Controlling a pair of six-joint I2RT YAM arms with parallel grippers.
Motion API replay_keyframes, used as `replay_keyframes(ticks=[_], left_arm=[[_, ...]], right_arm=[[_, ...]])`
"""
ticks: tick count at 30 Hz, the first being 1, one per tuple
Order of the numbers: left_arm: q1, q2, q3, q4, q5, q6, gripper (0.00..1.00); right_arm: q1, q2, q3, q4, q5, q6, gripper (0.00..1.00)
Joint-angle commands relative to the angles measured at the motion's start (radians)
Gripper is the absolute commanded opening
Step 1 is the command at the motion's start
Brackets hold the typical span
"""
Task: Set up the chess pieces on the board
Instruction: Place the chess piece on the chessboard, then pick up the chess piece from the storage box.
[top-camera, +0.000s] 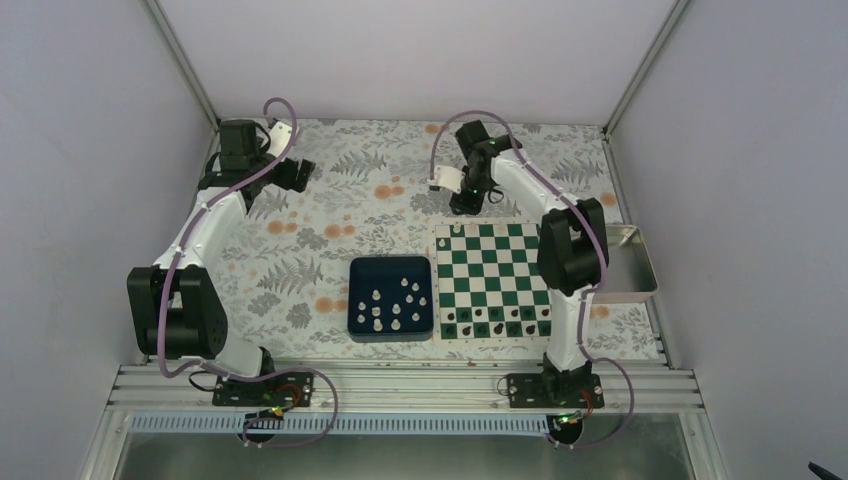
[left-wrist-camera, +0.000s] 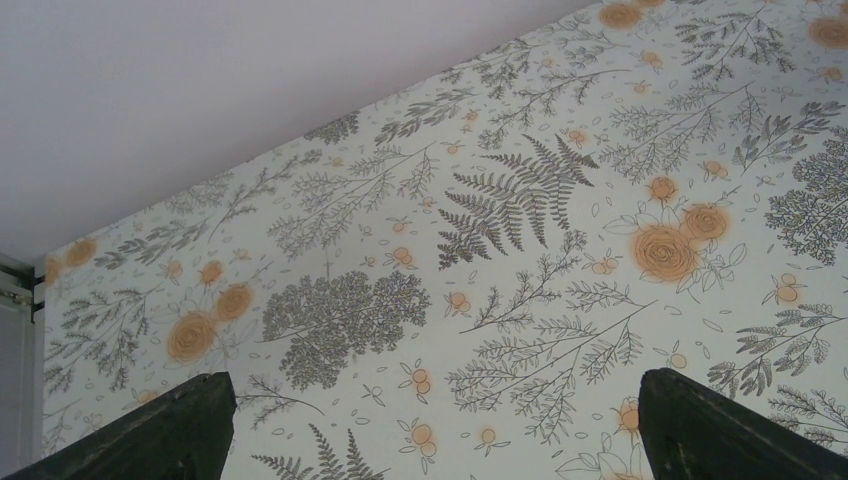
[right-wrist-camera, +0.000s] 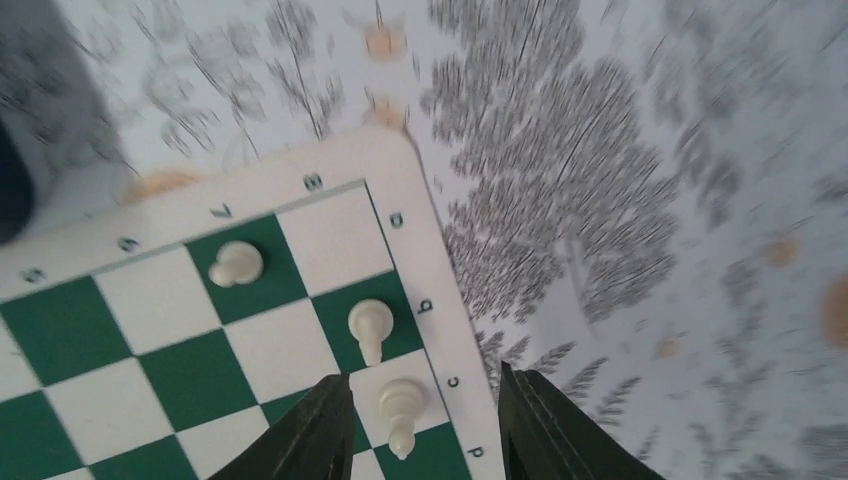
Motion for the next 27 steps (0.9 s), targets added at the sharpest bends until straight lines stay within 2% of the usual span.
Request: replay_keyframes(ticks=[1,10,13,19,27], left_arm=[[0.005,-0.017,0.004,0.004,0.022,0.009,1.00],[0.005,-0.017,0.004,0.002,0.017,0.008,1.00],[0.005,-0.019,0.002,0.003,0.017,0.009,1.00],[0.005,-0.023,0.001,0.003,0.015,0.009,1.00],[0.007,-0.033,-0.009,0.008,0.012,0.009,1.00]], right_arm=[[0.123,-0.107,0.067,-0.050,0.023,0.010,0.40],[0.495,-0.134,0.030,-0.075,0.000,0.045,0.41],[0.575,-0.115,-0.010,-0.060,-0.017,0.050,0.41],[0.665,-0.074,-0.052,-0.004,-0.053,0.057,0.41],[0.708,0.006,-0.048,0.054,-0.082,0.069,0.38]])
